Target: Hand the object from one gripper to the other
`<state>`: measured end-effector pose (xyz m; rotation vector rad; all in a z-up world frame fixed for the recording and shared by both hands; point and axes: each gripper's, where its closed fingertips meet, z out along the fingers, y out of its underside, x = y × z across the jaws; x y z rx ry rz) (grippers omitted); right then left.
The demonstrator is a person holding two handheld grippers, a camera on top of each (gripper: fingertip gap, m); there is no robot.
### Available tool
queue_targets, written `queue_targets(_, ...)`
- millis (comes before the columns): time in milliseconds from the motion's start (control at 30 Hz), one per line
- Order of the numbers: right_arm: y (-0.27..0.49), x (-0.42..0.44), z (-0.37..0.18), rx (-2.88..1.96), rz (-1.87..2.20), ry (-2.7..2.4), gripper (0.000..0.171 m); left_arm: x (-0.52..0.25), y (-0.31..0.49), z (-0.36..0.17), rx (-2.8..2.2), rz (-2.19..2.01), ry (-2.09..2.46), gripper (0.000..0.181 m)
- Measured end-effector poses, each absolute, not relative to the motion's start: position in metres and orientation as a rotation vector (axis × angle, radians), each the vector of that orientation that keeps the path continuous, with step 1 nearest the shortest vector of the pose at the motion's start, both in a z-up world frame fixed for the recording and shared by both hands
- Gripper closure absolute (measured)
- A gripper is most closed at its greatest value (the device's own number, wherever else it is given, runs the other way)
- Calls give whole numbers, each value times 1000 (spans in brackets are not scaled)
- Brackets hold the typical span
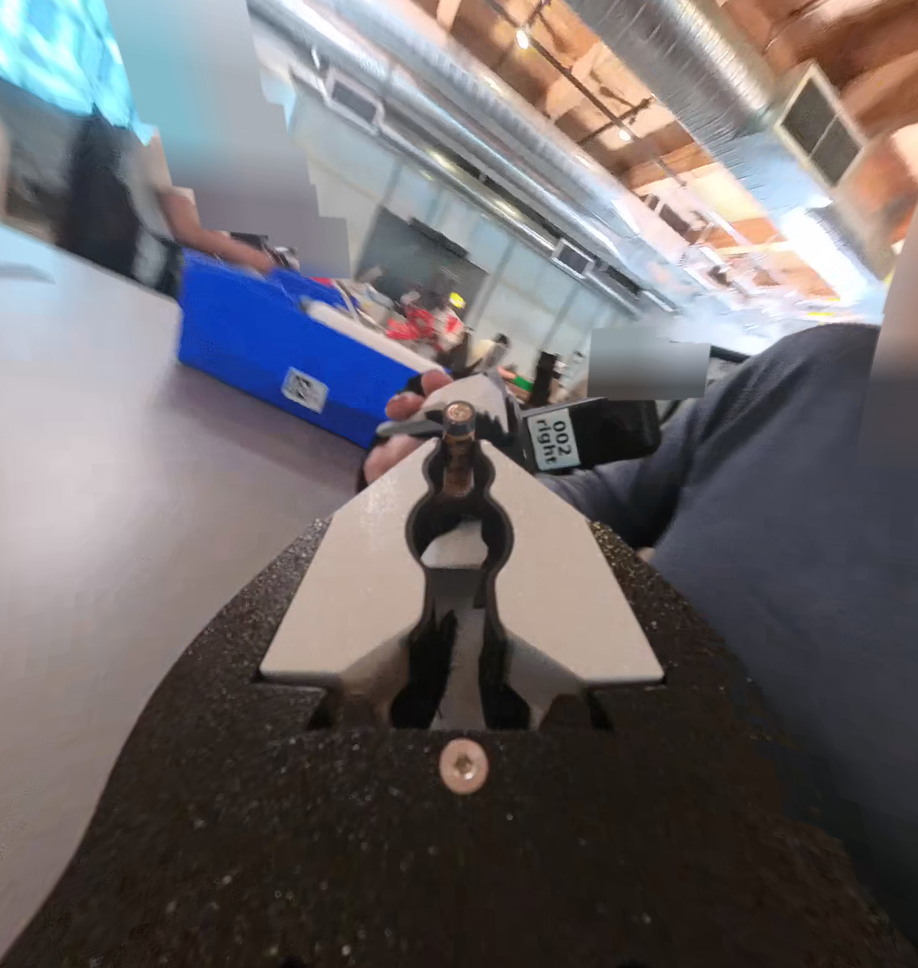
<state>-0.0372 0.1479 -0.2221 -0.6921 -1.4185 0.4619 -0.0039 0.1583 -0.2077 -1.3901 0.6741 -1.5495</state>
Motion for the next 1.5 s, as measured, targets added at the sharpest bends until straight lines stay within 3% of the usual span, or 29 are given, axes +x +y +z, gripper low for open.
queue_targets(200,135,-39,-230,-661,486,-1504,105,0,132,-233,-1640,-1914,785,173)
queue_targets(400,123,-38,-236,-679,589,-1573,124,2,119,-236,-1656,-1956,867,173)
queue_targets(567,134,-39,-235,-834,689,-1546,125,-2,135,-233,-1647,-1963,723,171)
queue_targets(600,139,-39,-234,-872,715,-1518,125,-5,143,-230,-1622,-1938,667,162)
queue_targets(700,158,-35,-227,-1016,805,-1404,125,-18,167,-220,-1514,-1672,579,135)
queue_targets(1000,172,-26,-218,-1330,1375,-1179,125,-33,192,-229,-1312,-342,927,137)
queue_targets(1133,166,-27,-221,-1424,1609,-1141,126,-22,182,-227,-1067,180,1100,147)
queue_targets(1367,151,-31,-228,-1452,1694,-1203,125,-11,177,-236,-959,381,1212,173)
queue_targets(1500,152,-33,-232,-1455,1641,-1216,125,-12,180,-239,-1004,369,1232,174)
